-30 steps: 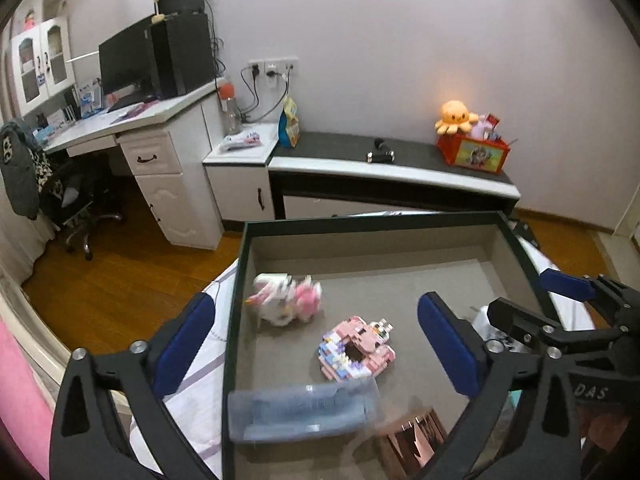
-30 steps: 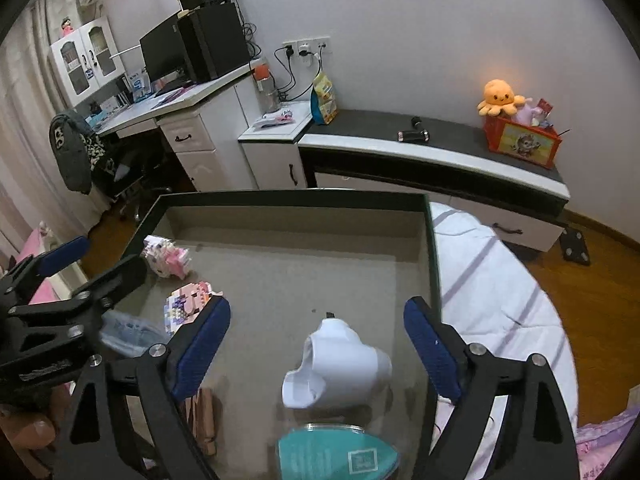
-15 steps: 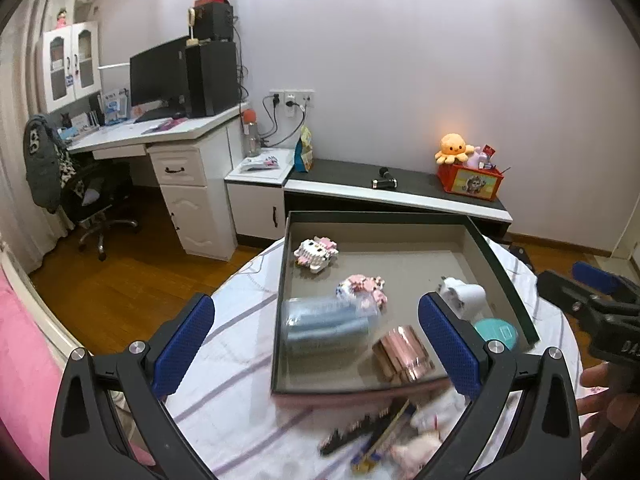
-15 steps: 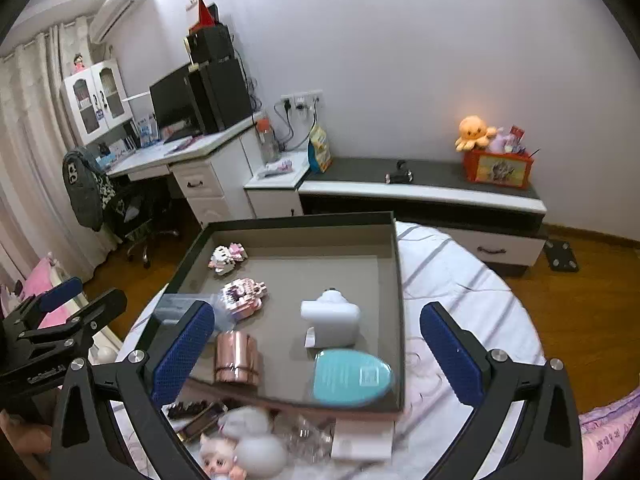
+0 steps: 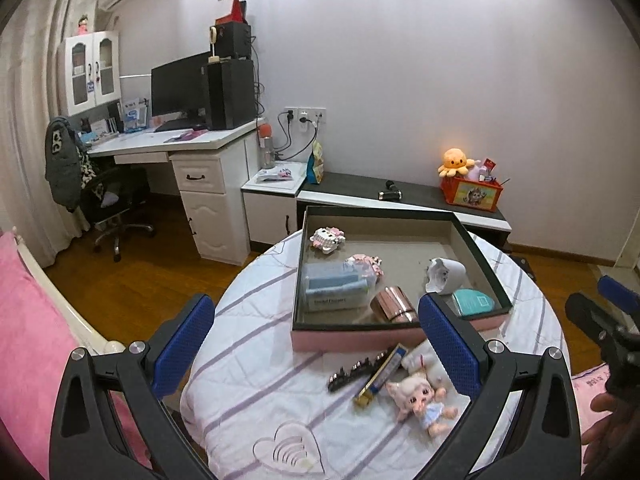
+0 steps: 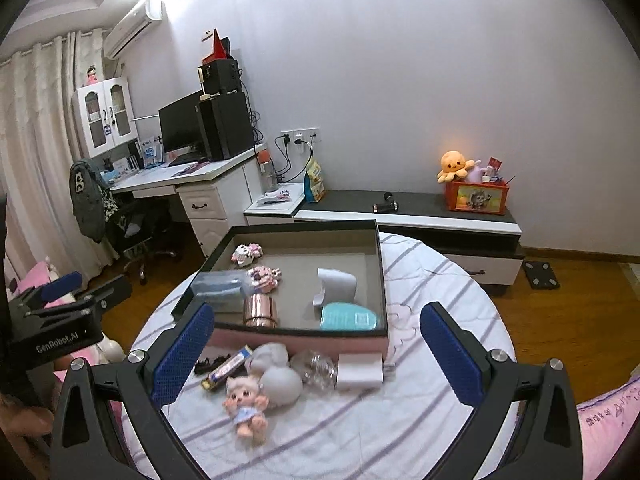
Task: Organize rigid objects
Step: 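Withdraw both tools from the tray back over the table, then move the left tool to the black hair clips while the right tool approaches the white plug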
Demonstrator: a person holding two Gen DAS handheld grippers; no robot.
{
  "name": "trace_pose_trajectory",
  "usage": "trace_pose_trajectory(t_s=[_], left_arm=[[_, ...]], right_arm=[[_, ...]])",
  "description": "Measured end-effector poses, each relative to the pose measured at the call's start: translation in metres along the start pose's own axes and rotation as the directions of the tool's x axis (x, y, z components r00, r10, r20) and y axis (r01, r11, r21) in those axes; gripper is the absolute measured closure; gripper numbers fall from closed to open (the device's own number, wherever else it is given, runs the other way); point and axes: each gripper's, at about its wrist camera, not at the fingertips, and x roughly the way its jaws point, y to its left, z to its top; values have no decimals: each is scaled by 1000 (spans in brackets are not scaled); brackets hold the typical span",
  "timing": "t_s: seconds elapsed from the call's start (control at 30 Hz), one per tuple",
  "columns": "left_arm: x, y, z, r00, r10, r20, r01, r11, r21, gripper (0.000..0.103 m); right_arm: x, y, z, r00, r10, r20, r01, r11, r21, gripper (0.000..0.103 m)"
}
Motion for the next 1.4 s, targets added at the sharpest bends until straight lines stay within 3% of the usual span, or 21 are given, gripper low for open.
trace_pose_trajectory(t_s=[0.37,1.4], left_arm=[[-23,6,-29,1000,11,-17,-11,1000,-16,0],[-24,12,-39,1000,25,-18,-25,1000,-17,0]], right_arm=[[-18,16,-31,1000,-13,-16,13,999,-40,0],[-20,15,-32,999,-31,-12,30,999,-44,0]])
